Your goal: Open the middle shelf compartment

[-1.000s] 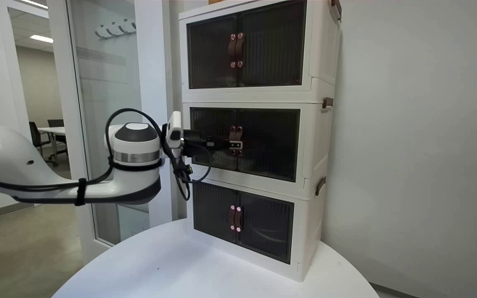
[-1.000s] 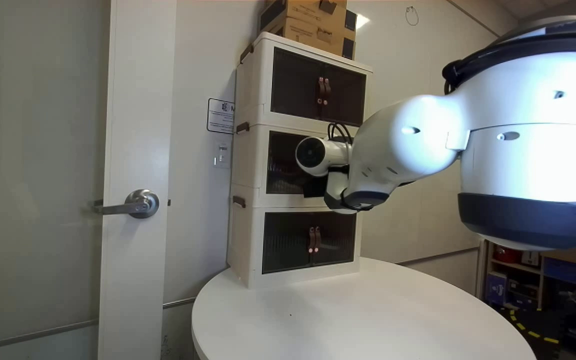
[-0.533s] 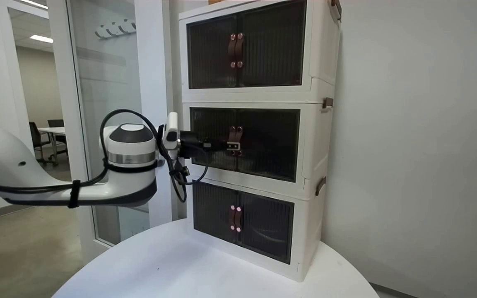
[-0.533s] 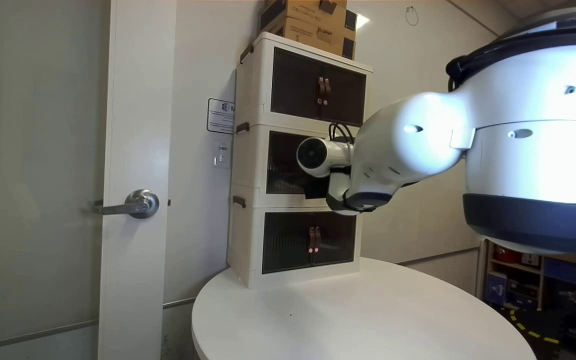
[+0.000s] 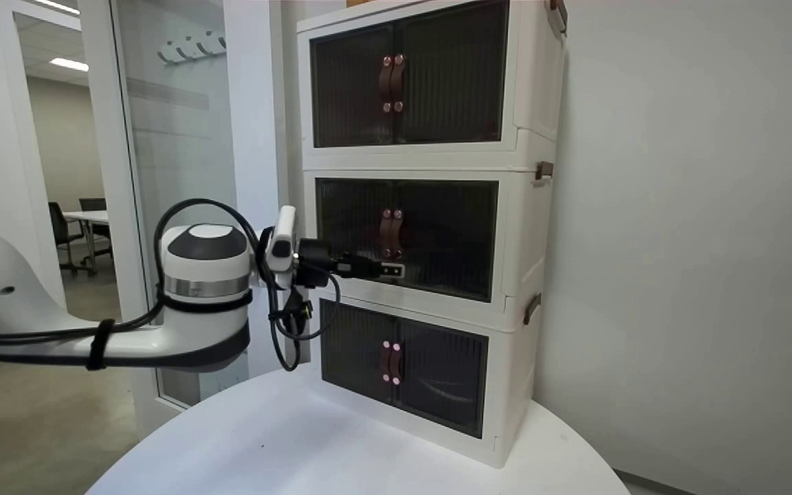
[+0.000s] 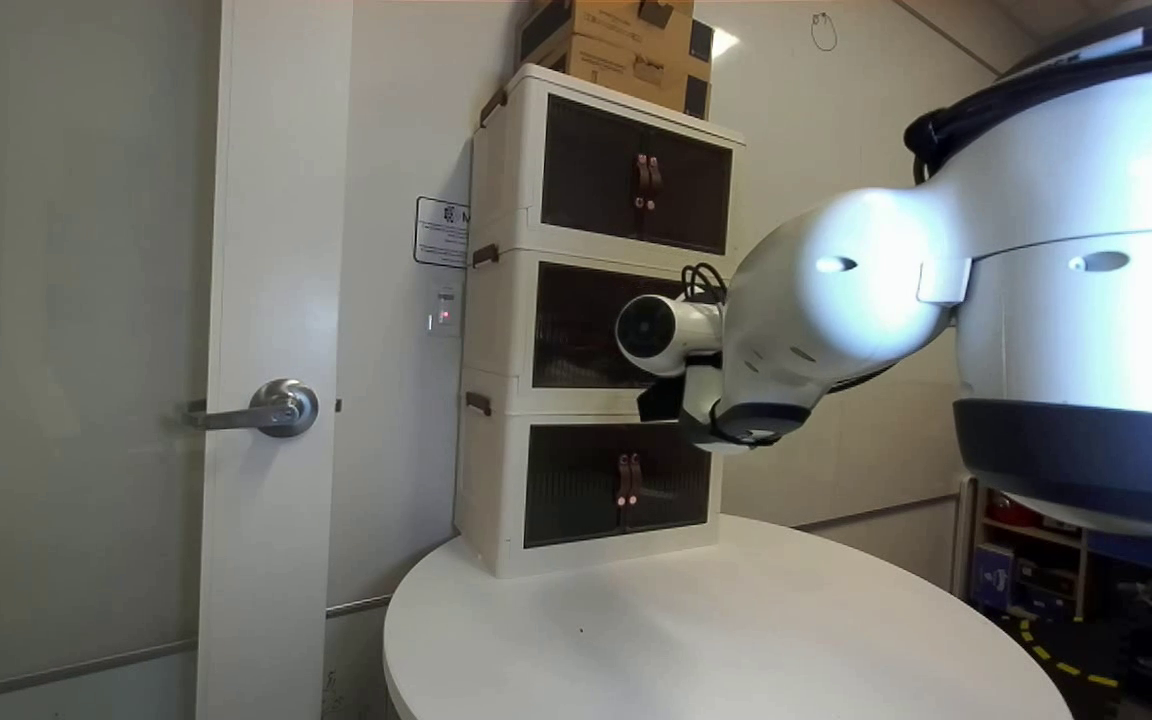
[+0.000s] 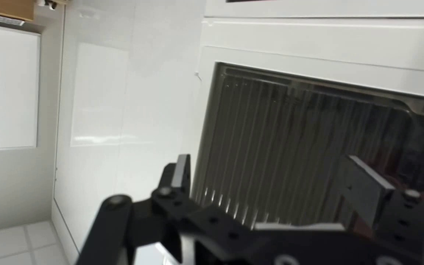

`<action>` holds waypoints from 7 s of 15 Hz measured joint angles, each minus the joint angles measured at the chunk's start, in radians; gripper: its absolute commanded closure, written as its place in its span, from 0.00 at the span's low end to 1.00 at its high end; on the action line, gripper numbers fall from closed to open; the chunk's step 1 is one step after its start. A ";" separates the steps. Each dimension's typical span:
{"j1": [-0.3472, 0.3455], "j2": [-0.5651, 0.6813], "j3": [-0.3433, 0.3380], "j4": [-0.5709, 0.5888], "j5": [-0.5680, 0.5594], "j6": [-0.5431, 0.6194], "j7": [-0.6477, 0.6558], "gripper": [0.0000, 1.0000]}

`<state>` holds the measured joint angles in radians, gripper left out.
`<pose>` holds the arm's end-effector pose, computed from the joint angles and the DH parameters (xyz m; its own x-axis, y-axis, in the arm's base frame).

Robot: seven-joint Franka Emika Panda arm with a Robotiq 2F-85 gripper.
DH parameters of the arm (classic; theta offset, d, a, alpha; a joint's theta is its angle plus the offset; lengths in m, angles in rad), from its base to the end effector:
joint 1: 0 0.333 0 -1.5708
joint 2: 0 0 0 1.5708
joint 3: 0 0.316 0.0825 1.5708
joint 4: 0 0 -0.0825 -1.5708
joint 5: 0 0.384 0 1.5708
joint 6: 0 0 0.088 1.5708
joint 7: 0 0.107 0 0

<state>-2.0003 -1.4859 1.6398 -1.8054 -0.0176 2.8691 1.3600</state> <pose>0.6938 0.0500 0.3182 0.2056 0.0346 0.9780 -0.7780 -0.6005 0.1848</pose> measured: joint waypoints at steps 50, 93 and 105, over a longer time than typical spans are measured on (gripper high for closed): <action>0.029 0.005 -0.040 0.099 -0.222 -0.120 0.276 0.00; 0.084 0.519 -0.085 0.216 0.275 -0.527 0.356 0.00; -0.149 0.550 0.135 0.341 0.460 -0.182 0.462 0.00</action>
<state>-2.1492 -0.9363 1.7747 -1.4642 0.4422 2.6871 1.8221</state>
